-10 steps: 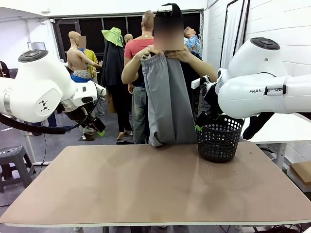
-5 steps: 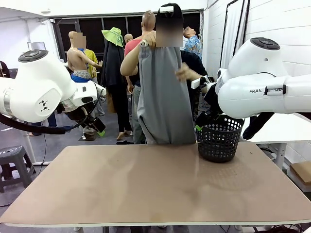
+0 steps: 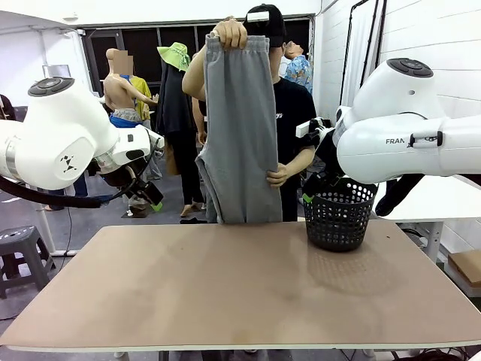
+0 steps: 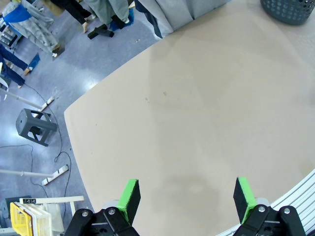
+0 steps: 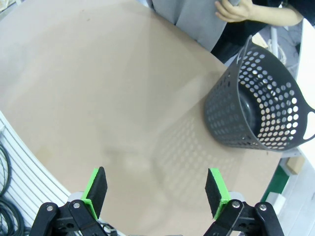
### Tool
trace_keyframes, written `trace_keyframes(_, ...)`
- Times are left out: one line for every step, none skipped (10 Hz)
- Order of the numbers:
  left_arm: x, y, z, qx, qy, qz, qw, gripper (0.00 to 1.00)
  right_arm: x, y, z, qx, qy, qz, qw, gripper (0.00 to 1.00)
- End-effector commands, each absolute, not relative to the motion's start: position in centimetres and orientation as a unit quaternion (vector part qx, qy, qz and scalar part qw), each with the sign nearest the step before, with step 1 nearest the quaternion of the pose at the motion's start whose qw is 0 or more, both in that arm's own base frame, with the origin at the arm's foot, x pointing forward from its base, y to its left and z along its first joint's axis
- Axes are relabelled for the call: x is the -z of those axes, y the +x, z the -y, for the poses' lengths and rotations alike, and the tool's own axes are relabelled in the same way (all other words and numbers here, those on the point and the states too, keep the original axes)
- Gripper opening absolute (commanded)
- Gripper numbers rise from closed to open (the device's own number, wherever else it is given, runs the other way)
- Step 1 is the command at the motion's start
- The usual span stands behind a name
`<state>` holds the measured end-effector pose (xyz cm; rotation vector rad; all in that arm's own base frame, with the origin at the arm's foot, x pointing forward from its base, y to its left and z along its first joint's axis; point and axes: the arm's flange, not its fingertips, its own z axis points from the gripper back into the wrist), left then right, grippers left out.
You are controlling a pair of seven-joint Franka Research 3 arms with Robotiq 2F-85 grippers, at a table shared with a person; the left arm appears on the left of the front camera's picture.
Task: Fold the training pants.
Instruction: Grab both ends of the Training pants handed by a person.
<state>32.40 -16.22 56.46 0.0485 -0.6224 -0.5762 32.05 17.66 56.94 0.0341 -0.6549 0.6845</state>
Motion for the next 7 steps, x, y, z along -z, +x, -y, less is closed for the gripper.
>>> trace_keyframes(-56.40,32.43,16.16,0.279,0.016,0.307,0.910,1.00,-56.98,32.10,-17.71,-0.331,0.019,0.319,0.888,1.00)
trace_keyframes(-56.40,32.43,16.16,0.279,0.016,0.307,0.910,1.00,-56.98,32.10,-17.71,-0.331,0.019,0.319,0.888,1.00)
trace_keyframes(-56.40,32.43,16.16,0.279,0.016,0.307,0.910,1.00,-56.98,32.10,-17.71,-0.331,0.019,0.319,0.888,1.00)
trace_keyframes(-56.40,32.43,16.16,0.279,0.016,0.307,0.910,1.00,-56.98,32.10,-17.71,-0.331,0.019,0.319,0.888,1.00)
trace_keyframes(-56.40,32.43,16.16,0.279,0.016,0.307,0.910,1.00,-56.98,32.10,-17.71,-0.331,0.019,0.319,0.888,1.00)
trace_keyframes(-56.40,32.43,16.16,0.279,0.016,0.307,0.910,1.00,-56.98,32.10,-17.71,-0.331,0.019,0.319,0.888,1.00)
trace_keyframes(-56.40,32.43,16.16,0.279,0.016,0.307,0.910,1.00,-56.98,32.10,-17.71,-0.331,0.019,0.319,0.888,1.00)
